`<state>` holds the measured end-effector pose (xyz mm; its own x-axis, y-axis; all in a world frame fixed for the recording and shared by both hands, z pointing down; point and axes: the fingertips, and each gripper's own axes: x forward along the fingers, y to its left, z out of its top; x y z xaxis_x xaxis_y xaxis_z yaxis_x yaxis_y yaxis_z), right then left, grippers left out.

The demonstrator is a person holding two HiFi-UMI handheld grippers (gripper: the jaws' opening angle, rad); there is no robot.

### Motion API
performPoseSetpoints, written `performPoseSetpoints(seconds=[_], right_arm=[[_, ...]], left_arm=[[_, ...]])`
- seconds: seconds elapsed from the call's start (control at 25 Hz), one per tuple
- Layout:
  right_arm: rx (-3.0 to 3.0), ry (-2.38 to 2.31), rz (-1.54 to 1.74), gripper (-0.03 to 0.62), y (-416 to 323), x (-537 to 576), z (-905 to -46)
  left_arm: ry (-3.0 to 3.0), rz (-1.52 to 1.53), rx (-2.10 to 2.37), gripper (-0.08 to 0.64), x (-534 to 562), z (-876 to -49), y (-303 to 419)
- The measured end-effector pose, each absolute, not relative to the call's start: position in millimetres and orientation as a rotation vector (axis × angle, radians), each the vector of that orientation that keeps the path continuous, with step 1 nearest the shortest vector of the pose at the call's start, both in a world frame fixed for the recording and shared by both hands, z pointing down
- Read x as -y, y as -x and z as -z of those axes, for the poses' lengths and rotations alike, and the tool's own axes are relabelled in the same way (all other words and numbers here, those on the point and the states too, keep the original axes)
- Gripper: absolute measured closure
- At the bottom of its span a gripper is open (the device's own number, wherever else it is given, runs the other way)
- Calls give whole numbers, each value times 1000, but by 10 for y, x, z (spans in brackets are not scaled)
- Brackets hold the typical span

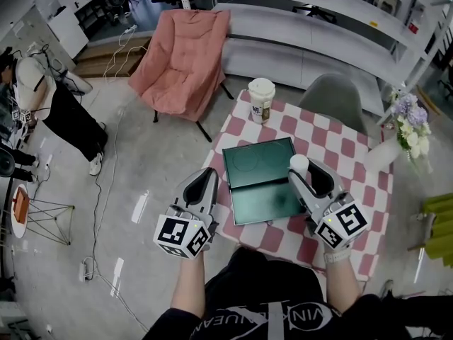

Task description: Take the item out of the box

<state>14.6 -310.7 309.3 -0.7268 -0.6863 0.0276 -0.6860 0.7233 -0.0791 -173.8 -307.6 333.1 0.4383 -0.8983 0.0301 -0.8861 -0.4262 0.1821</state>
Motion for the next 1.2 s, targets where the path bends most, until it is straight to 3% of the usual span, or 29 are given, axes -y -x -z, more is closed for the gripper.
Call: performPoseSetpoints(seconds=[1.2], right_arm=[[-2900,1167,76,420,-77,3065,-3045]], left_arm=[[-2453,143,1636,535,2949,-3339,2036]])
